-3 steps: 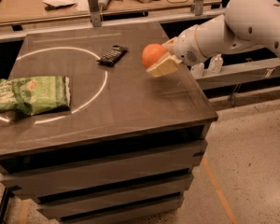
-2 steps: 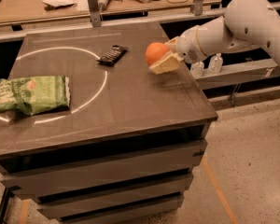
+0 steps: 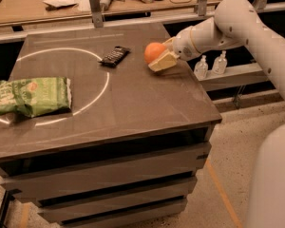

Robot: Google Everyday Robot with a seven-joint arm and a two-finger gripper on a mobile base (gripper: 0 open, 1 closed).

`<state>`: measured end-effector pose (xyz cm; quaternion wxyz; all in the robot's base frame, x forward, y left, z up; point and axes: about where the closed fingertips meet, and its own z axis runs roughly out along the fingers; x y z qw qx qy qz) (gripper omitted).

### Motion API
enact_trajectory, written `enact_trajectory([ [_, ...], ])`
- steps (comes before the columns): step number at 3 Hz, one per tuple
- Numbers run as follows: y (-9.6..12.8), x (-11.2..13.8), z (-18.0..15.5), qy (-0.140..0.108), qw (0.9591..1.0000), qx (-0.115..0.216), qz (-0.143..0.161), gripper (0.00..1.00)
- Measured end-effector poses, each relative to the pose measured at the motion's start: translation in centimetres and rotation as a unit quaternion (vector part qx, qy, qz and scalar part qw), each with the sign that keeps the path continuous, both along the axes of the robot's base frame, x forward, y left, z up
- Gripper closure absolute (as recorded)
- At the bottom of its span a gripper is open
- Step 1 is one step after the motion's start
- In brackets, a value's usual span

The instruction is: Move orange near rxbar chocolate

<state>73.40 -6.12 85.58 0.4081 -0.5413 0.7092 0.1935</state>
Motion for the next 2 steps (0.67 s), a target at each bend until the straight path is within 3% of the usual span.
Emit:
enact_trajectory([
  [2,4.0,3.5,-0.1,-0.005,0.9993,0.022,0.031,1.00],
])
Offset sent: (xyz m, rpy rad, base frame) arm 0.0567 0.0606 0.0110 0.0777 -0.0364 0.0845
